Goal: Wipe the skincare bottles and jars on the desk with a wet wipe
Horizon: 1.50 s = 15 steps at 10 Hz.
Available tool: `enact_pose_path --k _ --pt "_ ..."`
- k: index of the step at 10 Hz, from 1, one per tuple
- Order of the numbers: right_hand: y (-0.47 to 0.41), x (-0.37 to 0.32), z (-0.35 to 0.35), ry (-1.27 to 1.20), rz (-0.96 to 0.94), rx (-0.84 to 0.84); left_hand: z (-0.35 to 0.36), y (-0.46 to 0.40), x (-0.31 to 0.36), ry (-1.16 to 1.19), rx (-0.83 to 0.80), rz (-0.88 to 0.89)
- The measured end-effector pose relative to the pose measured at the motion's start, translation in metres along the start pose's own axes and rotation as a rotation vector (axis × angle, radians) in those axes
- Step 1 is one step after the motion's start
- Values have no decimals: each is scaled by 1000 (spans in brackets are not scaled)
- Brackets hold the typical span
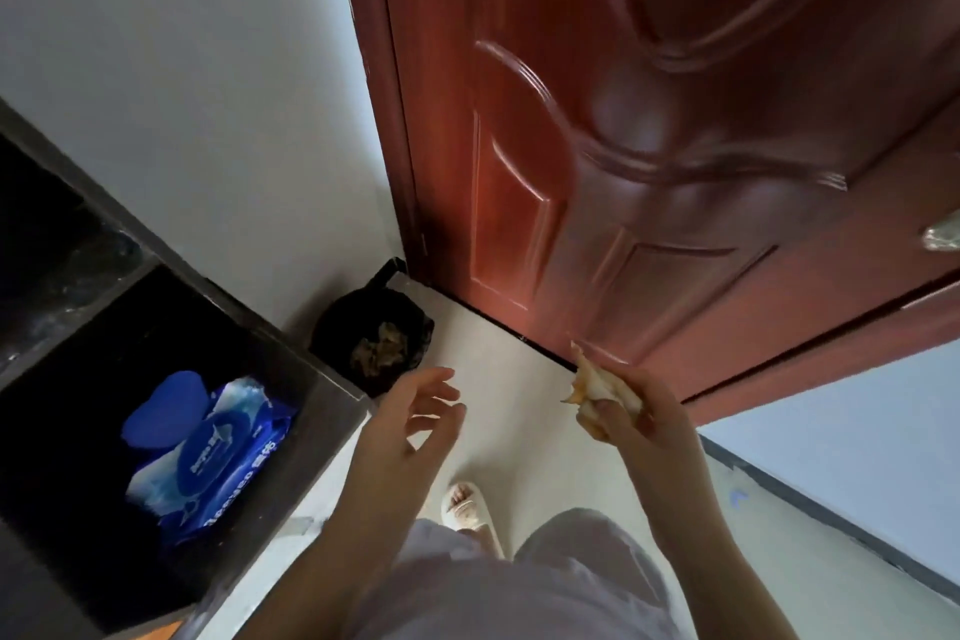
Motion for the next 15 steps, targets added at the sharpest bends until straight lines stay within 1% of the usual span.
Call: enact_pose_path --k 1,2,3,4,5,6,7,8,9,10,11,12,13,14,15 --pt "-58 -31 22 25 -25 -94 -17 -44 9 -13 105 -16" --pt "-111 -55 48 37 -46 -206 -34 -72 4 41 229 -82" --pt "-176 -68 90 110 -54 -366 -58 -101 -7 91 444 -135" --pt "-240 -87 140 181 -107 -562 -76 -127 -17 144 659 -185" --pt "-287 -105 184 241 -148 -737 -79 -150 -20 164 824 -264" --pt "-319 -108 227 319 -169 -869 -81 -169 -29 192 957 -344" --pt "-343 -95 267 397 -154 -949 -82 -186 -50 225 1022 -423" --pt "-373 -54 319 508 -162 -960 -88 -209 -98 232 1059 -504" --pt "-402 15 376 665 -174 -948 -88 -234 -190 272 1066 -649" --pt "-419 111 444 770 -129 -1032 -88 -262 -308 225 1062 -755" --pt "-421 224 510 851 -187 -1172 -79 -278 -431 70 1048 -840" --pt "-437 328 558 985 -251 -1143 -68 -281 -512 -184 1022 -915" --pt "-436 405 588 1188 -307 -1167 -49 -279 -568 -323 964 -906" --pt "-428 435 595 1179 -193 -1223 -38 -277 -586 -398 984 -814" --pt "-435 430 596 1183 -200 -1190 -50 -275 -591 -405 1010 -828"
Point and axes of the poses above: each hand's wrist, its own y-axis away from the middle knuckle, its own z-axis out of the palm, x = y × z, the point moved 9 cm from there along -y, towards the middle knuckle, and after that the axes turned 7 degrees about y, right-handed, at the moved point
